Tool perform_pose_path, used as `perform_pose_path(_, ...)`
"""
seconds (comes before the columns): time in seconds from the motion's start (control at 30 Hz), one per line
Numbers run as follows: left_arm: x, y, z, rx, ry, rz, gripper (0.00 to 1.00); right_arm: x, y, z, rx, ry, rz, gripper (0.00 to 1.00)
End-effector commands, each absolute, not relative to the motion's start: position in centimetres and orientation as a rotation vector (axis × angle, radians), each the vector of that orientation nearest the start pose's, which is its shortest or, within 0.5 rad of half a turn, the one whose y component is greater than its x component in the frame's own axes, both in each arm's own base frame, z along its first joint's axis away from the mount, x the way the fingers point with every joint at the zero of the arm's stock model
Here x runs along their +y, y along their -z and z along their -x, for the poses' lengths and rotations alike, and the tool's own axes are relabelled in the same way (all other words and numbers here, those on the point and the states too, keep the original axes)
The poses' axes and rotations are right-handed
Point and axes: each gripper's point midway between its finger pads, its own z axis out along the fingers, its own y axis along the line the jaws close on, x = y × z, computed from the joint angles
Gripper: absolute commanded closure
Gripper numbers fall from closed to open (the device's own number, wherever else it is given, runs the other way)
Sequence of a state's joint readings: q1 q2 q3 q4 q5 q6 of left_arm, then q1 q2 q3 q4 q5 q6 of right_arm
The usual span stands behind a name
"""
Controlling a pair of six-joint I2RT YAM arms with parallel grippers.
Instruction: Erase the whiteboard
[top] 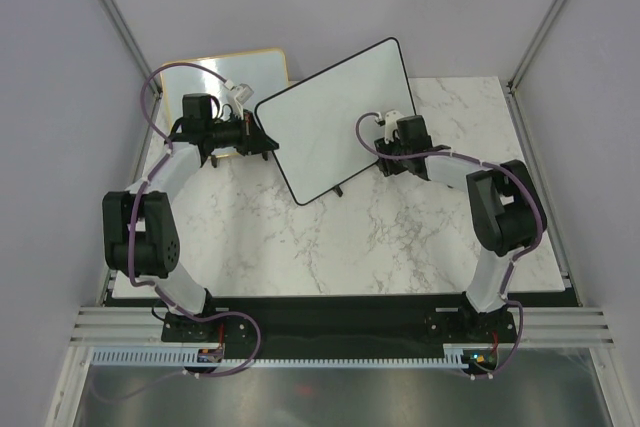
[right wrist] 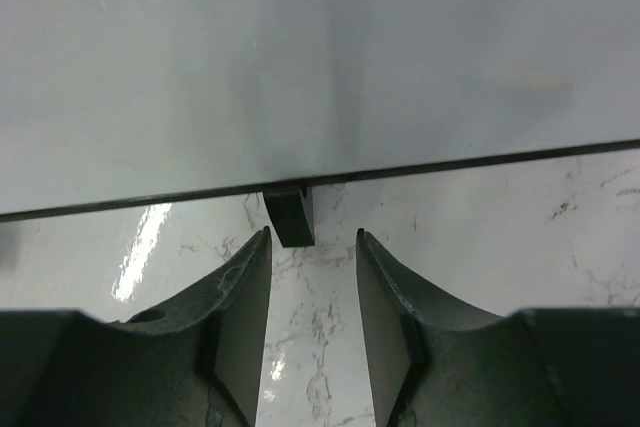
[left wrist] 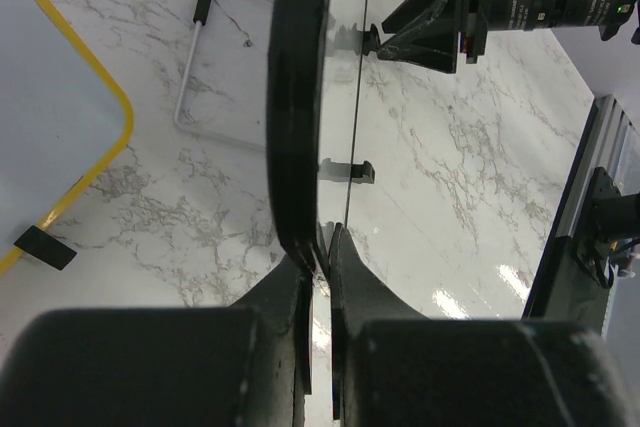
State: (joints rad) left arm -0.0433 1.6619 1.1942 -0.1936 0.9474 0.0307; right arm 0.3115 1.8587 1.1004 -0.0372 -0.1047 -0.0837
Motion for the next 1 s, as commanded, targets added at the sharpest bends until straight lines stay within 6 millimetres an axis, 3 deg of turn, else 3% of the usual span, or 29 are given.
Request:
perform_pose_path(0.0,-15.2,-15.3,-40.3,2.043,0.945,-0.664,0.96,16.8,-4.6,-44.8,2.263,-0.275,0.58,0.55)
perform_pose_path(0.43,-15.3,-15.6,-40.2,2.039,0.96,-0.667,0.91,17.7,-3.7,-44.5,2.297,-0.317,0.649,0.76)
perform_pose_path(0.73,-15.4,-14.9,-39.8,2.05,0.979,-0.668,0.82,17.5,-3.0,-44.0,2.317,-0.287,0.714,1.0)
perform_pose_path(0.97,-15.2,-14.4,-39.9,2.057,0.962,-0.673,0.7,16.9,-2.3,-43.5,2.336,-0.244,0.744,1.0)
